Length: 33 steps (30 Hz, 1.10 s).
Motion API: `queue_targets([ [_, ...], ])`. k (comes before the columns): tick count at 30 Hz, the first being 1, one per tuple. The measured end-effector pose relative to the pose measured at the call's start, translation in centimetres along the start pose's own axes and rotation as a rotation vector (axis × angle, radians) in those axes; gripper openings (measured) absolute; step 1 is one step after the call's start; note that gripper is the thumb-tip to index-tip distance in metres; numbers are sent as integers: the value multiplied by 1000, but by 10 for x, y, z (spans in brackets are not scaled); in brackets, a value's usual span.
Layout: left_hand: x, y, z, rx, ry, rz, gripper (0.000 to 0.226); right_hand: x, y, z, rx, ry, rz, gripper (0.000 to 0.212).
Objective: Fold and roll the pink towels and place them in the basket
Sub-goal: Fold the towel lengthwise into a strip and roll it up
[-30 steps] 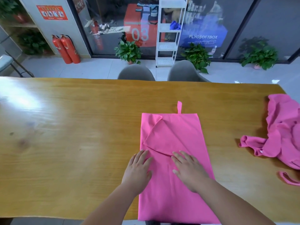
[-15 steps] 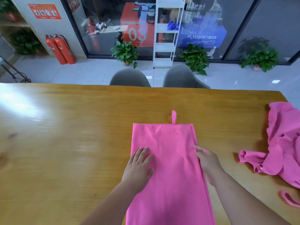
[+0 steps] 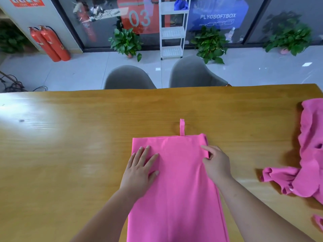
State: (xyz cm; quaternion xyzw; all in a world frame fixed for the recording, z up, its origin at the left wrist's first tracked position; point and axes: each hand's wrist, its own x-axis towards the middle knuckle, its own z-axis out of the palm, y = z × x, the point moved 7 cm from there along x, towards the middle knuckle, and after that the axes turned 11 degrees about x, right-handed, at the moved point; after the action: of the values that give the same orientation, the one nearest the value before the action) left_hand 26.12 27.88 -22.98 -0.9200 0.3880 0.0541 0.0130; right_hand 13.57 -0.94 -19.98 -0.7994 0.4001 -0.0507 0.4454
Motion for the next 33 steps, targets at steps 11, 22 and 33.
queue_targets([
  [11, 44, -65, -31, -244, 18, -470, 63, 57, -9, -7, -179, 103, 142, 64],
  [22, 80, -96, -23, -711, -235, -598, 18, 83, -8, -16, -154, -90, 193, 18],
  [33, 66, -101, -91, -908, -223, -404, 22, 61, -35, -40, 345, -194, 149, 17],
])
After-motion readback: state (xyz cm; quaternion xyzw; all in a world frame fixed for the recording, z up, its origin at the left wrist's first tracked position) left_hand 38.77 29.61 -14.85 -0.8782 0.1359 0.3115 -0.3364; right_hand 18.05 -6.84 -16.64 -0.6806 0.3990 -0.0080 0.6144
